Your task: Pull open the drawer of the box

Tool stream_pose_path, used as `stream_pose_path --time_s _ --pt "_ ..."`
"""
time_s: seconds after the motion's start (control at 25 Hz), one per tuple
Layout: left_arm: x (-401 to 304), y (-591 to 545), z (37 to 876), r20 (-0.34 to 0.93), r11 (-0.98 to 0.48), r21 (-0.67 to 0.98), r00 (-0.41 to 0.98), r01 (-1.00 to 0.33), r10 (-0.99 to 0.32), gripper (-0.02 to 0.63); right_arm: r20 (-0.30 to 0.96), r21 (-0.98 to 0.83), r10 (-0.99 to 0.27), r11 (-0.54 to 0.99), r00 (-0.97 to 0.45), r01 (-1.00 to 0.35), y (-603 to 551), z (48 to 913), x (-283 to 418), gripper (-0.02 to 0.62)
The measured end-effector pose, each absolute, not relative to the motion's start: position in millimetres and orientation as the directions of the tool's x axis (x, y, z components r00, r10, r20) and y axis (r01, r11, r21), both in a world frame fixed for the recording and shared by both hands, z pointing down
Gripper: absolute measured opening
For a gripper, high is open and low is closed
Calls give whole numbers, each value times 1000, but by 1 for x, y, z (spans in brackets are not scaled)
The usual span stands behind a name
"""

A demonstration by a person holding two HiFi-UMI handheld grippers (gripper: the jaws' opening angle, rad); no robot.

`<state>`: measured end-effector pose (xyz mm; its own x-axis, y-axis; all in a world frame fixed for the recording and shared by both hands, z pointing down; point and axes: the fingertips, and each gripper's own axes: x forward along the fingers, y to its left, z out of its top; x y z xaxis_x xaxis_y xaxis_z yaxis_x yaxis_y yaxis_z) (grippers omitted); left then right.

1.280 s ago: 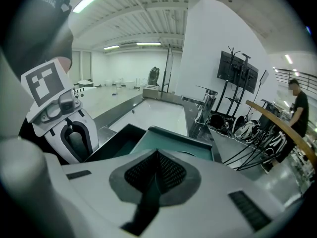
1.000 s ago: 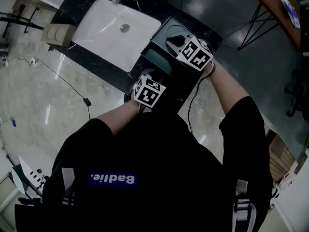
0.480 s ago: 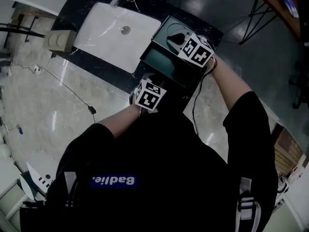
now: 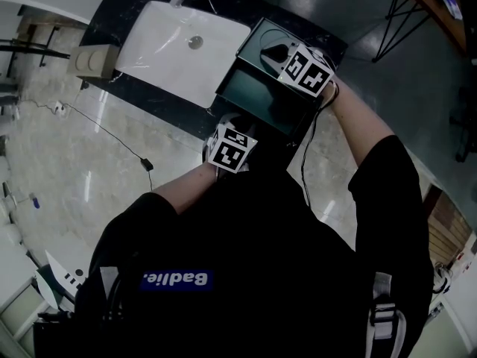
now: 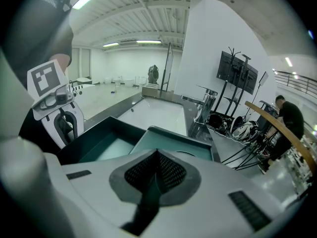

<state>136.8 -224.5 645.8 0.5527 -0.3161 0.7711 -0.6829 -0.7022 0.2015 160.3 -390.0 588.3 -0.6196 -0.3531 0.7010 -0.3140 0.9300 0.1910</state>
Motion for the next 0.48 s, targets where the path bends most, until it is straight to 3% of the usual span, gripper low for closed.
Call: stream_pose_path --time_s 0.48 --pt "135 -223 652 779 -684 189 532 -704 -333 67 701 209 -366 926 -612 -315 -392 586 161 -2"
